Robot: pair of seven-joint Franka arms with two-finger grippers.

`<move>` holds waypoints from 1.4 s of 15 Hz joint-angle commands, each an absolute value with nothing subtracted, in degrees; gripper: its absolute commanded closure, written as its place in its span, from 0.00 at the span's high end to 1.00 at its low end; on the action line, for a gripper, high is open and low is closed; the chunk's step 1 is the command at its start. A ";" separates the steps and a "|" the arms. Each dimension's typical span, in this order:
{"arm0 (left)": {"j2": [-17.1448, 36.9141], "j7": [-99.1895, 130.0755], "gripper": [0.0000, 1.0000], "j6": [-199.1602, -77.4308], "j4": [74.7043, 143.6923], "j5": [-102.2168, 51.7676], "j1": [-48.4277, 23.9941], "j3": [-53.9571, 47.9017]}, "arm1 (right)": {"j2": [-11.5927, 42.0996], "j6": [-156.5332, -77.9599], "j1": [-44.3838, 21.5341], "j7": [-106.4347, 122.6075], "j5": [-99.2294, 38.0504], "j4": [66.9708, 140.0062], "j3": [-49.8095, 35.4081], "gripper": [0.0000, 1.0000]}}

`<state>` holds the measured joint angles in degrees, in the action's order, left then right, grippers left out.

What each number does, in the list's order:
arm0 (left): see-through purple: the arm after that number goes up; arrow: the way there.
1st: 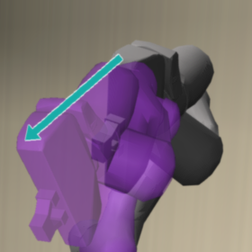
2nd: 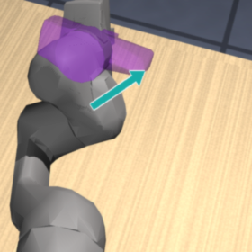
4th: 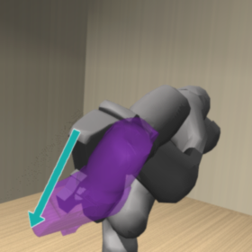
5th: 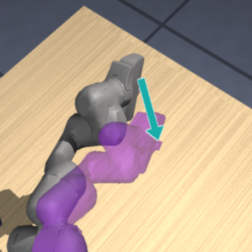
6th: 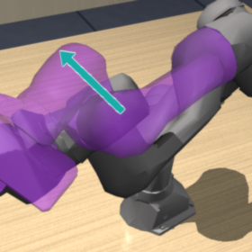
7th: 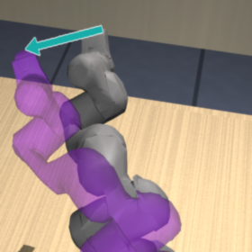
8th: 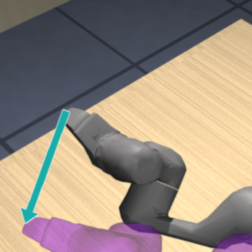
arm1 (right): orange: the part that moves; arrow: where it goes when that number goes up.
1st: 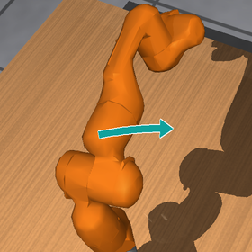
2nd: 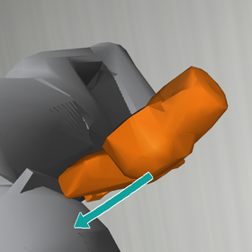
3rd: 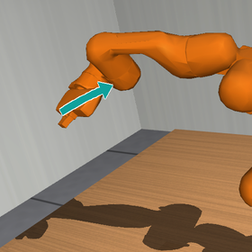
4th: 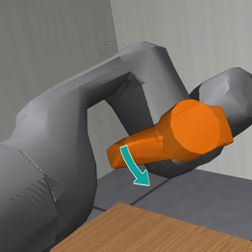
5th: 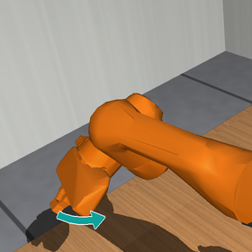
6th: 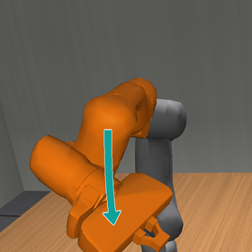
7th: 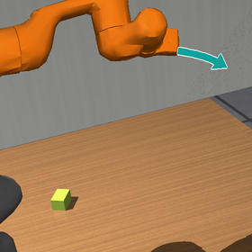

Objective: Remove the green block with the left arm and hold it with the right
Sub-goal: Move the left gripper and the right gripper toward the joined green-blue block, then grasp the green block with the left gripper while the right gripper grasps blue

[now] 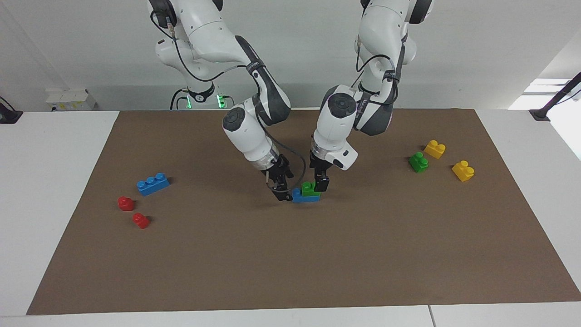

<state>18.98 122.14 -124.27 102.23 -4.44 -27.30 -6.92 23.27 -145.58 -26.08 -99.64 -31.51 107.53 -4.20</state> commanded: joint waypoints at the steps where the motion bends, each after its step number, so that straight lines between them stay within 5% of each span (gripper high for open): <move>1: 19.86 125.58 1.00 -124.63 101.16 -2.74 -28.83 -5.98 | 25.57 -147.13 -26.72 -99.75 -32.70 105.47 -4.13 0.99; 21: 22.24 129.02 1.00 -129.11 103.45 -0.44 -29.79 -5.98 | 29.00 -152.13 -28.56 -98.17 -32.61 105.29 -4.04 0.94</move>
<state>22.06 127.53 -127.45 102.50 -1.98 -28.83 -6.84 28.35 -150.30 -27.75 -99.47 -31.51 105.80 -4.18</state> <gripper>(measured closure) 0.000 0.057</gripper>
